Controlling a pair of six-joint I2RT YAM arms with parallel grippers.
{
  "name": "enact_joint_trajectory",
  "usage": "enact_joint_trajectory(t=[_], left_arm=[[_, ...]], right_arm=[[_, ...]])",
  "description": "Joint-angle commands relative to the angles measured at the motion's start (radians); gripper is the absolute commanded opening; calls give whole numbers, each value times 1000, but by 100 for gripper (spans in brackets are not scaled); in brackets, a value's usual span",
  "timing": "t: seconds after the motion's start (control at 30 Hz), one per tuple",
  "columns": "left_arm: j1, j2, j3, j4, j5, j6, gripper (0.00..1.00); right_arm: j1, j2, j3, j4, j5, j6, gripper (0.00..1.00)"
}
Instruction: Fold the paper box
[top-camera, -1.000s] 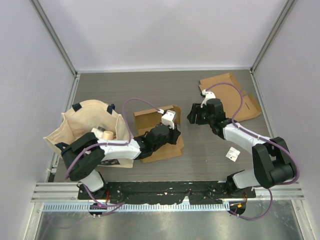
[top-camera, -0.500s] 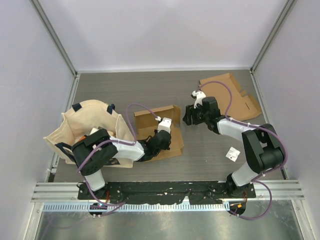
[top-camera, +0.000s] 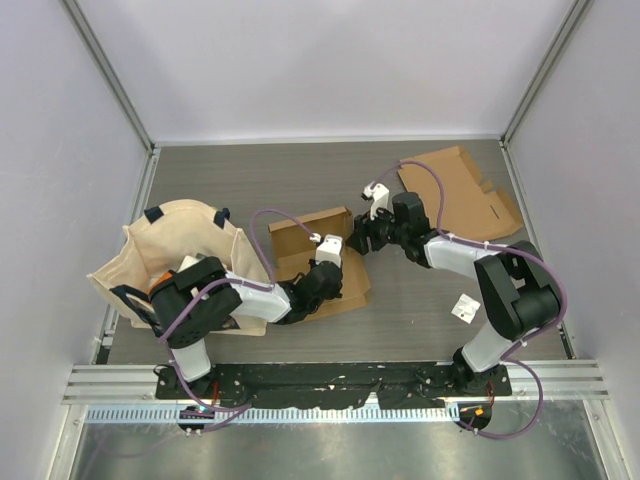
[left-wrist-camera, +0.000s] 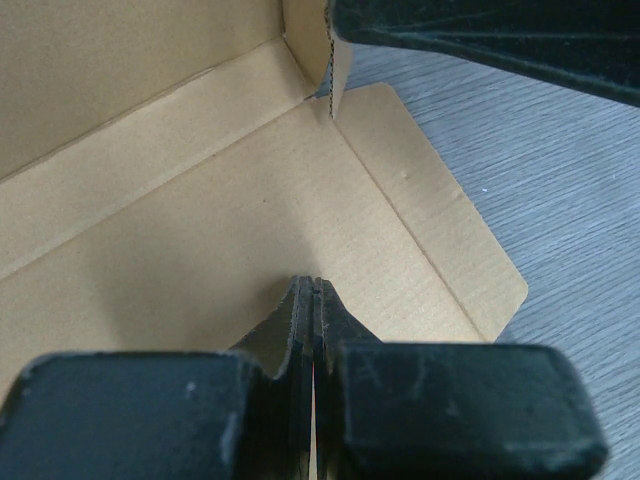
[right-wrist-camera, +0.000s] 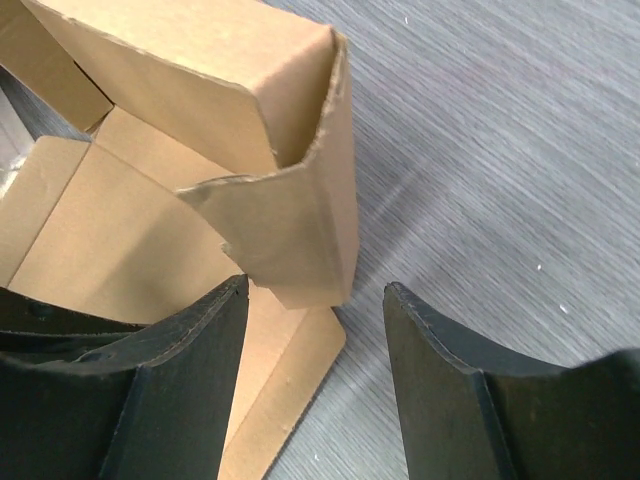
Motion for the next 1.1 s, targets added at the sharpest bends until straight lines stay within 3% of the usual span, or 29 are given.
enact_joint_trajectory(t=[0.0,0.23,0.4,0.53,0.7,0.9,1.07], left_arm=[[3,26,-31,-11,-6,20,0],[3,22,-47,4,-5,23,0],[3,20,-38,0,0,32,0],[3,16,-38,-5,2,38,0],[3,19,-28,-11,12,38,0],[3,23,-24,-17,18,38,0],[3,11,-26,-17,28,49,0]], right_arm=[[23,15,19,110,-8,-33,61],[36,32,37,136,35,-60,60],[27,-111,-32,118,-17,85,64],[-8,-270,-133,69,125,151,66],[-37,-360,-179,23,273,118,65],[-60,-217,-64,26,348,8,56],[-60,-81,-15,73,92,-177,50]])
